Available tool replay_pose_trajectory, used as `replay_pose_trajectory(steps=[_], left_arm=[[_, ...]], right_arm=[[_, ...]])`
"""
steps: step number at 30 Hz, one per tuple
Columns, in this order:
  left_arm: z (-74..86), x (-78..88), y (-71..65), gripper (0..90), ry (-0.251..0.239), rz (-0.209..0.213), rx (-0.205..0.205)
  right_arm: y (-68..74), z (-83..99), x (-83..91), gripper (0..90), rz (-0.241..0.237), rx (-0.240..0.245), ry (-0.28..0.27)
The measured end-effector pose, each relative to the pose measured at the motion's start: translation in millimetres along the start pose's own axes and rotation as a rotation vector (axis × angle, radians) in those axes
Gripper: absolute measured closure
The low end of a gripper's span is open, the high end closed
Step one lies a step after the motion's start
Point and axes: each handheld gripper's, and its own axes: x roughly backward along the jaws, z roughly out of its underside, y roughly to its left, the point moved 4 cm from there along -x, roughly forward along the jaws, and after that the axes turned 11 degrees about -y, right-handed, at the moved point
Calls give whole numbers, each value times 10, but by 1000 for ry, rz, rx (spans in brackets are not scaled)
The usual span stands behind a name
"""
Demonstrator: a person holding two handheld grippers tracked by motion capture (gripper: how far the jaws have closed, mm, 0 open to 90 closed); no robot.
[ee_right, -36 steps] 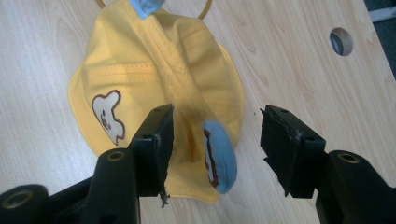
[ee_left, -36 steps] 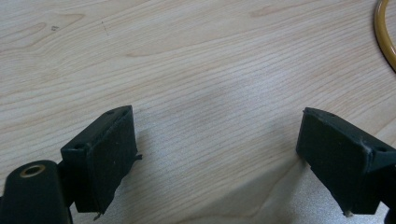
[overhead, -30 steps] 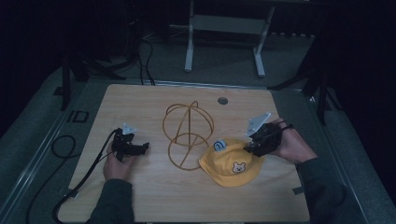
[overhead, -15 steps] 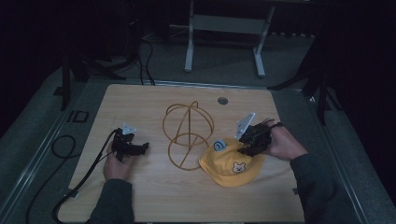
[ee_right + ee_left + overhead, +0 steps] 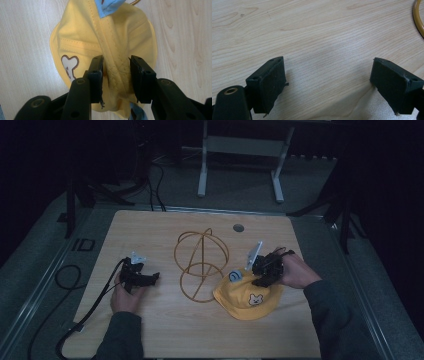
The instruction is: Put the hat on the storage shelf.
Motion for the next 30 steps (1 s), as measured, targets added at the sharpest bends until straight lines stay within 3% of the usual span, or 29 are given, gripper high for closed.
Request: replay_pose_trajectory(steps=[7,13,30], left_arm=[[0,0,0,128,0,0,0],[0,0,0,129,0,0,0],[0,0,1,129,0,0,0]], right_arm=[[-3,-2,-15,751,-29,13,-1],[0,3,50,758,-40,12,-2],[-37,43,264,758,-16,9,-8]])
